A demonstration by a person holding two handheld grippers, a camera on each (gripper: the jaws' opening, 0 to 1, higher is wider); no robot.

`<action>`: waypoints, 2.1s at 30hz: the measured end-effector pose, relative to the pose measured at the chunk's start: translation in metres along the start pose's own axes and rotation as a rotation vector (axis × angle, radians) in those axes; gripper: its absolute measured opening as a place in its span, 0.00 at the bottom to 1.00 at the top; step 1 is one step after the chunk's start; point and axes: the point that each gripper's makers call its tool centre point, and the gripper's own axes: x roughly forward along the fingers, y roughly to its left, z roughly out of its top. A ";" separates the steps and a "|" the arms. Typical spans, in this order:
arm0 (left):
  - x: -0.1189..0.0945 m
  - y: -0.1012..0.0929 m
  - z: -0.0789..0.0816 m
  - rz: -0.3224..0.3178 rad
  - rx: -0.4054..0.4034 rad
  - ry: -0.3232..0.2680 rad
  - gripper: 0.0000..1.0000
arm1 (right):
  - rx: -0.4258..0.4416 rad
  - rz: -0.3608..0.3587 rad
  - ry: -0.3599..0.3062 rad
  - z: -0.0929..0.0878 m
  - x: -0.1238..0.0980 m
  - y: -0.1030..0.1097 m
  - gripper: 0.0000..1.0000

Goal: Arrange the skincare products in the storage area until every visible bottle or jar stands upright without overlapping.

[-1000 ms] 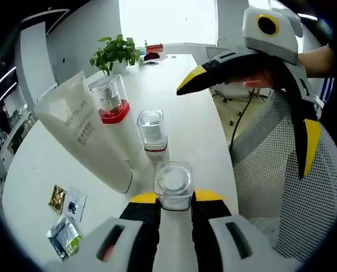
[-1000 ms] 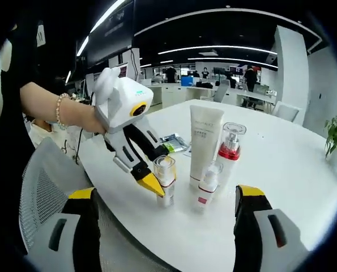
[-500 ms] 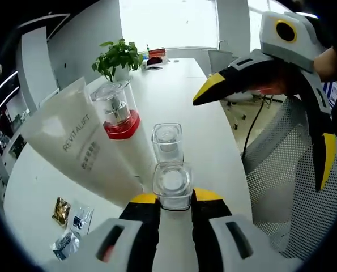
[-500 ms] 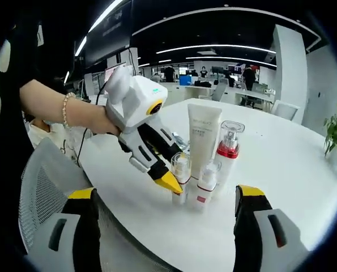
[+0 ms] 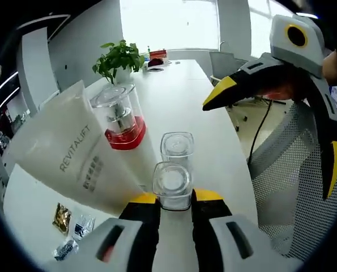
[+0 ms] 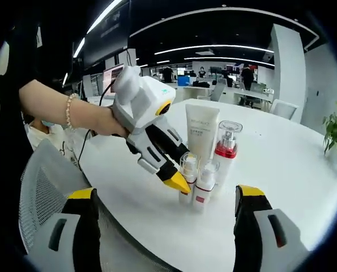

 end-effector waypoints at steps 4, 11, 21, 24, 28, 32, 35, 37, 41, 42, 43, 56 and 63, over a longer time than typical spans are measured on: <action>0.000 0.000 0.000 -0.001 -0.001 0.001 0.22 | -0.001 0.001 0.001 0.000 0.000 0.000 1.00; -0.001 -0.003 0.002 -0.009 -0.016 -0.010 0.29 | 0.002 0.002 0.000 0.000 0.000 0.000 1.00; -0.011 -0.003 -0.004 -0.012 -0.033 -0.005 0.31 | -0.002 0.013 0.009 -0.001 0.001 0.002 1.00; -0.015 -0.007 -0.008 -0.008 -0.027 0.002 0.35 | 0.000 0.017 0.011 -0.002 0.002 0.002 1.00; -0.025 -0.007 -0.013 0.007 -0.054 0.004 0.38 | -0.001 0.022 0.015 -0.002 0.003 0.002 1.00; -0.037 -0.009 -0.020 0.021 -0.075 0.015 0.41 | -0.009 0.032 0.020 -0.003 0.005 0.002 1.00; -0.048 -0.009 -0.027 0.041 -0.114 0.015 0.44 | 0.002 0.021 0.015 -0.002 0.004 -0.002 1.00; -0.053 -0.007 -0.033 0.054 -0.125 0.021 0.47 | 0.008 0.017 0.012 -0.002 0.004 -0.003 1.00; -0.067 -0.017 -0.042 0.074 -0.168 0.031 0.53 | 0.021 0.016 0.008 -0.002 0.003 -0.005 1.00; -0.072 -0.018 -0.047 0.083 -0.188 0.036 0.55 | 0.023 0.015 0.009 -0.001 0.002 -0.006 1.00; -0.073 -0.018 -0.049 0.087 -0.193 0.037 0.57 | 0.023 0.015 0.009 -0.001 0.002 -0.006 1.00; -0.118 -0.025 -0.090 0.231 -0.362 0.056 0.76 | 0.018 0.017 -0.028 0.012 0.006 -0.004 1.00; -0.142 -0.026 -0.098 0.310 -0.437 0.009 0.88 | 0.014 0.019 -0.010 0.009 0.009 0.001 1.00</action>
